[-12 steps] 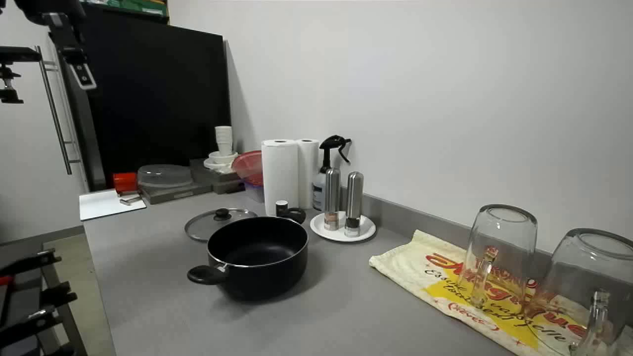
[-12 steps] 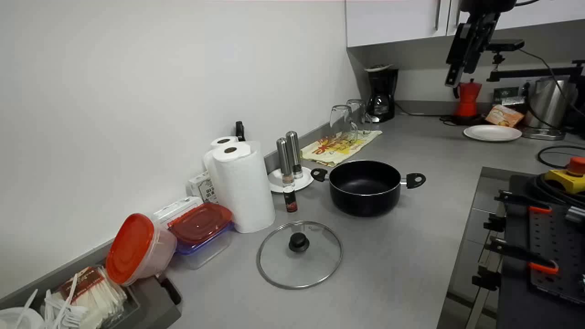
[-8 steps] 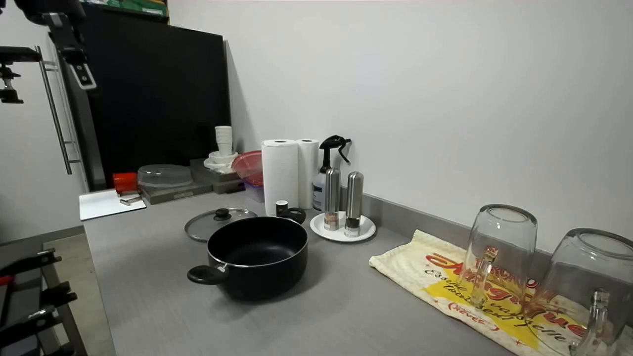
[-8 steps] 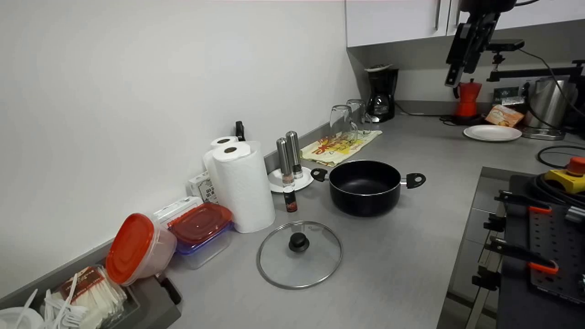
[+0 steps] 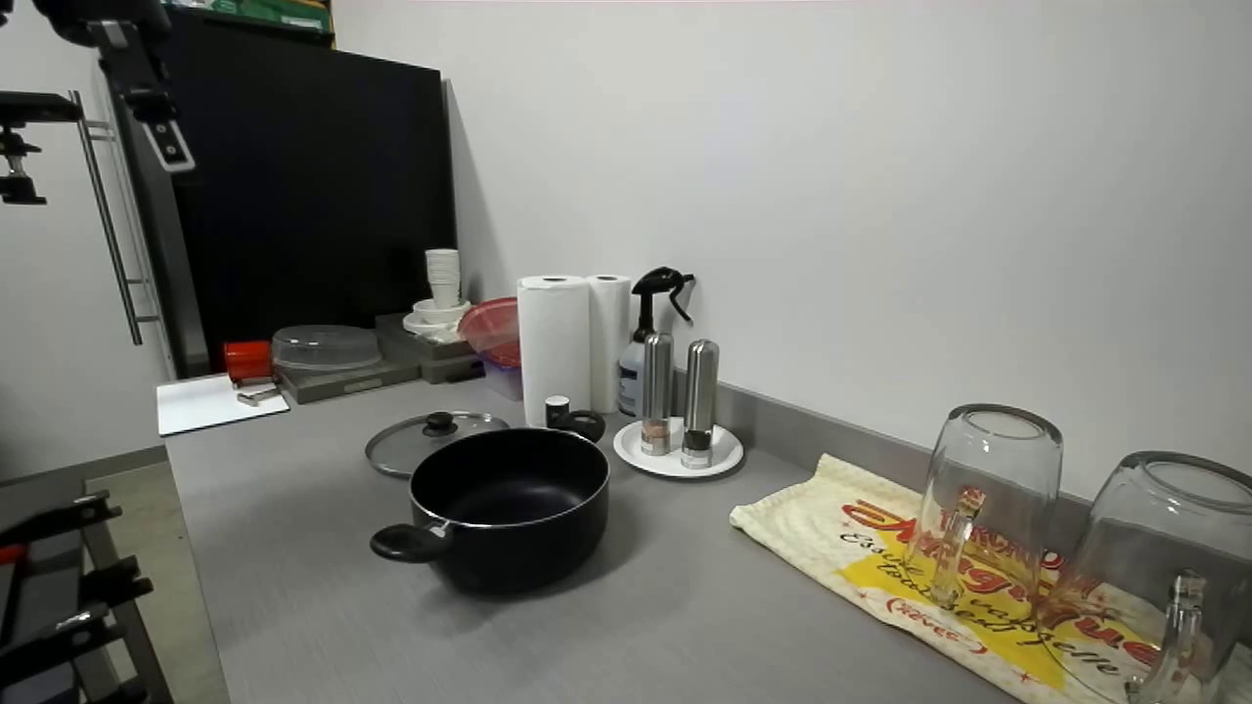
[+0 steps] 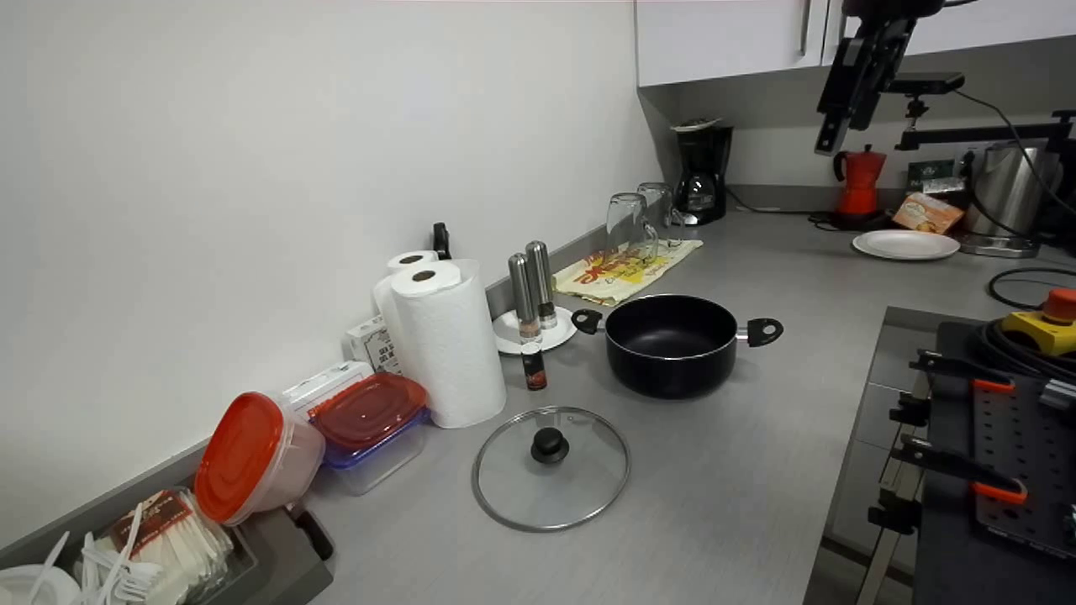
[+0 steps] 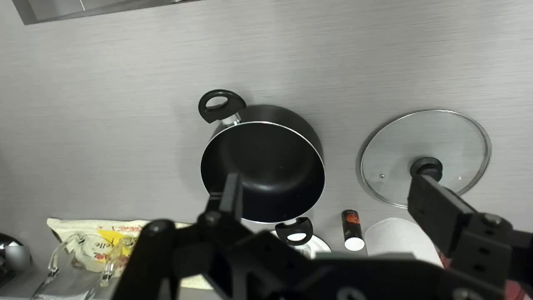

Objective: Put the glass lid on top of the black pot

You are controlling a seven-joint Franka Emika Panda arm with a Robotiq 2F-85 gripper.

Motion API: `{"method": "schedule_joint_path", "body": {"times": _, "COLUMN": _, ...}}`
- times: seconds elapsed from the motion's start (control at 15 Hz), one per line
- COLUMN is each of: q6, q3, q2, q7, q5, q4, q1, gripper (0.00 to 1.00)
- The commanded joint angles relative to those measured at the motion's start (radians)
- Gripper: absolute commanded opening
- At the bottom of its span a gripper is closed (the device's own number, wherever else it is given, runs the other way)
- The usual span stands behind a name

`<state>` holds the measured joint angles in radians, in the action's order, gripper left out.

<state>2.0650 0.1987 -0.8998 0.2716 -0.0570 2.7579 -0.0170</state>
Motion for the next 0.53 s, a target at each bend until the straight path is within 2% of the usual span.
{"method": "schedule_joint_path", "body": {"times": 0.0, "q6": 0.039, "q3": 0.032, "q2": 0.116, "q7": -0.020, "q5": -0.047, "q4": -0.114, "q1": 0.009, "gripper": 1.00}}
{"method": "schedule_joint_path", "body": {"times": 0.47, "q6": 0.135, "q3": 0.121, "q2": 0.388, "q7": -0.049, "q5": -0.139, "q4": -0.382, "q1": 0.056, "gripper": 1.00}}
